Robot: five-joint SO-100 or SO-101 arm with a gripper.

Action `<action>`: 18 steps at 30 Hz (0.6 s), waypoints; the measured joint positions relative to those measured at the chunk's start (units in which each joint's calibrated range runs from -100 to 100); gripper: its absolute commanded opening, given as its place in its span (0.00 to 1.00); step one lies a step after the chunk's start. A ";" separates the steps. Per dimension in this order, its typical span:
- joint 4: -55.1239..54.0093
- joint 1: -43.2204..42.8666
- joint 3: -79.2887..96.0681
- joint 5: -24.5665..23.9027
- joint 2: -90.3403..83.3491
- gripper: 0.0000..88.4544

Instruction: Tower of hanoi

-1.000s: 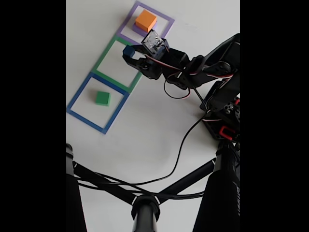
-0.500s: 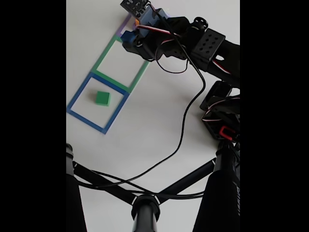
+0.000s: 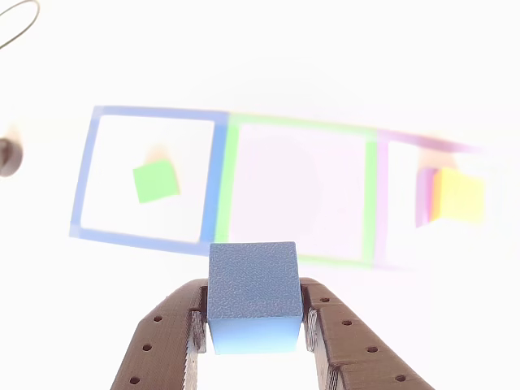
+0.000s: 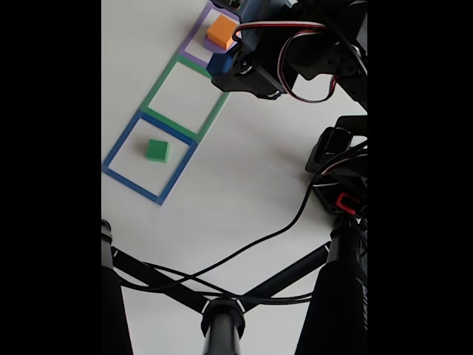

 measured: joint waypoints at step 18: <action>-19.34 -10.64 22.89 -0.59 -6.50 0.05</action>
